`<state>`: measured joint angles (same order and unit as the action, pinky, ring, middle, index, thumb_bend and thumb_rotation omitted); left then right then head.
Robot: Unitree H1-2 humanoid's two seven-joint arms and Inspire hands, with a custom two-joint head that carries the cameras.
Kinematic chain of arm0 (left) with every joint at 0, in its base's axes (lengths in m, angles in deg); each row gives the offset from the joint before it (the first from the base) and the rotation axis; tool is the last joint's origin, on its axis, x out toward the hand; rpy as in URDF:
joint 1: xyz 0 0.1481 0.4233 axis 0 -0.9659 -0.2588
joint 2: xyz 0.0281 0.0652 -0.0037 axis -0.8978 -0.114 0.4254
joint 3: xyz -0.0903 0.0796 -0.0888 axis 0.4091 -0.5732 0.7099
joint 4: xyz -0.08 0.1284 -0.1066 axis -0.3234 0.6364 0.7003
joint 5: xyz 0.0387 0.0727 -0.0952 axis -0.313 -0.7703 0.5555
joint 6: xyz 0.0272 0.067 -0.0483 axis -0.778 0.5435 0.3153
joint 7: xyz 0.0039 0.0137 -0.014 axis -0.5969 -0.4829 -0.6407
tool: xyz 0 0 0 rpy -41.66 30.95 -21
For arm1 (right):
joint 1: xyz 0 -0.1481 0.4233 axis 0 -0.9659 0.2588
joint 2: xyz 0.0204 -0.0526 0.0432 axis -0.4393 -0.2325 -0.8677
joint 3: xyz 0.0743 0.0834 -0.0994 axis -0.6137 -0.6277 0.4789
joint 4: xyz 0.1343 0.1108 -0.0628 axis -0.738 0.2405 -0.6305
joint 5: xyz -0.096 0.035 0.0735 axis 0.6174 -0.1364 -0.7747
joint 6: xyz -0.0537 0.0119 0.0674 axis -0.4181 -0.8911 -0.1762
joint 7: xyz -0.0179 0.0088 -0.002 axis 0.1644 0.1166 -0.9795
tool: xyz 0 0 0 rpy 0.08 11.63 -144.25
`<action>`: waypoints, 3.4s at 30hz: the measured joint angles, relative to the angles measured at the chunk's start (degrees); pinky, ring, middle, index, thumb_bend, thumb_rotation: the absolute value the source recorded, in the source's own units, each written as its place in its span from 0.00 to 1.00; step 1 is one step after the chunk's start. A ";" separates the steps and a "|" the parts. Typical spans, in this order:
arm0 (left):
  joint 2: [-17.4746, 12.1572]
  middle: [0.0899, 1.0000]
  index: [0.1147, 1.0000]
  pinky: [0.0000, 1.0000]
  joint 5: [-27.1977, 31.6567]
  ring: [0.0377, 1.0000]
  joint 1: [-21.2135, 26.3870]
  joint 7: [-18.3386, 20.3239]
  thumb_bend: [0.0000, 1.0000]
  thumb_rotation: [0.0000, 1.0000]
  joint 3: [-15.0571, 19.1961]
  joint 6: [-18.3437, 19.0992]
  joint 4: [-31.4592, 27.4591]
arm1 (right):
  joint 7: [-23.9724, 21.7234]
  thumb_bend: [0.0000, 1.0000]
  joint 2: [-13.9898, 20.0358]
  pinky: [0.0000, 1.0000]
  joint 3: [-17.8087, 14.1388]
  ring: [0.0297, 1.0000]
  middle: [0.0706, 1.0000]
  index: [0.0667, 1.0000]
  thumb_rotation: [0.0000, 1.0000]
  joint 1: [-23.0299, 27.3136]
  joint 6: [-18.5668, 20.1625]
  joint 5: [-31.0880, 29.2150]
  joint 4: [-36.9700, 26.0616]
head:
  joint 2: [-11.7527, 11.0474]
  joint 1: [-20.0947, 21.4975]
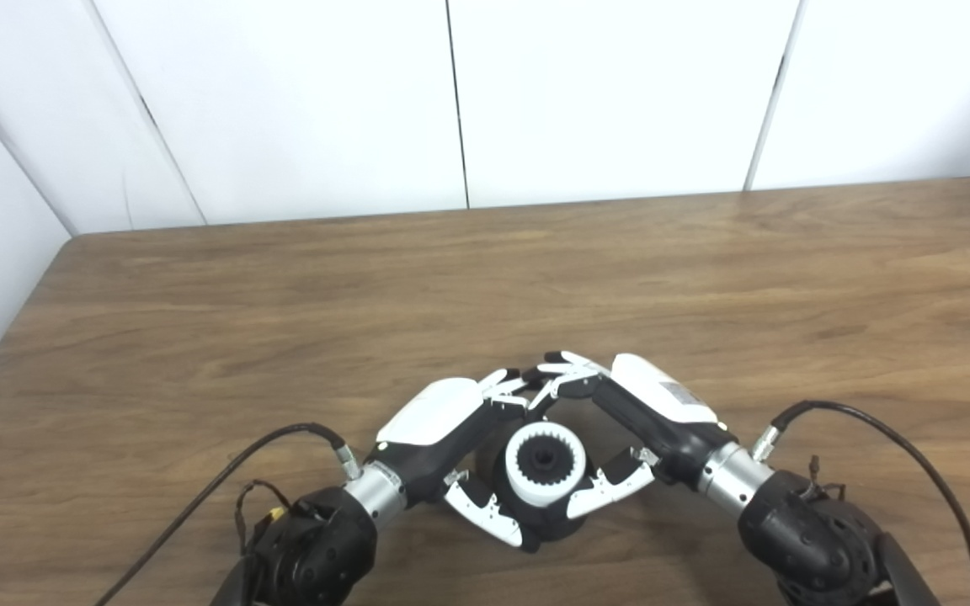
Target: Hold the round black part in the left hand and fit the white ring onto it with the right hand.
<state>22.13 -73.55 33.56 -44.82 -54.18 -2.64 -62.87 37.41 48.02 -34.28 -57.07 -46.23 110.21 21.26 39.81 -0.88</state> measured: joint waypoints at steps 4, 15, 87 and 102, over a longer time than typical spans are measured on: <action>0.03 0.94 0.59 0.90 -0.03 1.00 -0.09 -0.07 0.94 0.29 0.02 0.01 0.00 | -0.01 1.00 0.07 0.85 -0.01 0.94 0.87 0.70 0.45 0.02 0.10 0.03 -0.01 | 0.00 0.00; 0.08 0.95 0.59 0.91 -0.15 1.00 -0.17 -0.30 0.94 0.29 -0.02 -0.03 0.00 | -0.08 1.00 0.24 0.86 -0.11 0.95 0.89 0.73 0.47 0.03 0.13 -0.02 -0.02 | 0.18 0.00; -4.88 0.97 0.98 0.93 5.12 1.00 0.74 1.52 1.00 0.34 6.25 1.50 1.05 | -0.43 1.00 1.85 0.85 -6.88 0.94 0.88 0.70 0.47 1.63 2.16 -3.58 0.67 | -0.79 0.00; -9.06 1.00 1.00 0.96 10.14 1.00 1.84 7.31 1.00 0.43 8.43 5.96 -1.85 | 0.00 1.00 1.91 0.85 -7.10 0.94 0.88 0.71 0.48 1.86 2.37 -3.23 0.97 | -1.05 -0.09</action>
<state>13.07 -63.41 35.40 -37.51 -45.75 3.32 -64.71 37.40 49.93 -41.38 -55.21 -43.86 106.98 22.24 38.76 -0.97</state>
